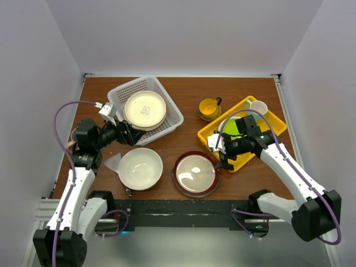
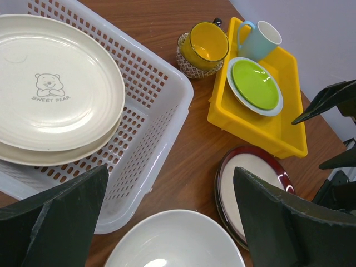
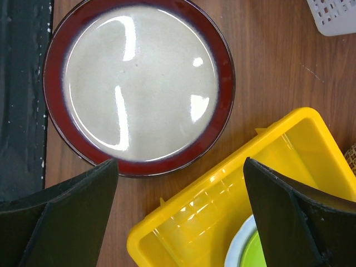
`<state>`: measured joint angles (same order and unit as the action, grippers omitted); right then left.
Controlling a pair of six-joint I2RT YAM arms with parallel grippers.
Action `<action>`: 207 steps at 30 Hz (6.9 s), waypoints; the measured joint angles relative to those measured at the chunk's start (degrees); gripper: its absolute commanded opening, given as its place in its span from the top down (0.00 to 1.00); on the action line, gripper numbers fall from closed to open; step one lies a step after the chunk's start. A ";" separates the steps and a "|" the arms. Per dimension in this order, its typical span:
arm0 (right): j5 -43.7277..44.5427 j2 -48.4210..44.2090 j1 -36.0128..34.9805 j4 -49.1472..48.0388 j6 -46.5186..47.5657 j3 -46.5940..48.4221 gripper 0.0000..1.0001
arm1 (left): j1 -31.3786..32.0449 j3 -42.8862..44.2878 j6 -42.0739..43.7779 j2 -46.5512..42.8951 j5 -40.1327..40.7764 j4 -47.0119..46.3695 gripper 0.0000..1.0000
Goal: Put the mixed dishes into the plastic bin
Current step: Pick up the plate at the center of the board.
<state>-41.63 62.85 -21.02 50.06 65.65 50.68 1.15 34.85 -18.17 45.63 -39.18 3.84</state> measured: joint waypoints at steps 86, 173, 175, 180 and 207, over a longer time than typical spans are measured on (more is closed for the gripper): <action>-0.09 29.38 -10.62 -6.40 -8.26 16.90 1.00 | 0.00 -1.01 -2.78 5.90 -6.73 -5.99 0.01; -14.23 21.05 1.20 -5.88 -8.63 13.60 1.00 | 44.57 6.29 -2.16 16.59 28.87 2.29 0.03; -14.53 21.05 1.29 -5.88 -8.61 13.60 1.00 | 44.85 6.29 -2.16 16.79 29.20 2.32 0.03; -14.91 21.05 1.55 -5.86 -8.61 13.60 1.00 | 45.18 6.29 -2.19 16.92 29.57 2.32 0.03; -15.13 21.05 1.95 -5.86 -8.59 13.60 1.00 | 47.52 6.29 -2.29 19.63 30.56 1.36 0.03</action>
<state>-56.75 83.90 -19.07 44.21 57.06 64.27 48.66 41.15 -20.47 65.25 -8.62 5.19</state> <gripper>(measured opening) 0.048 0.972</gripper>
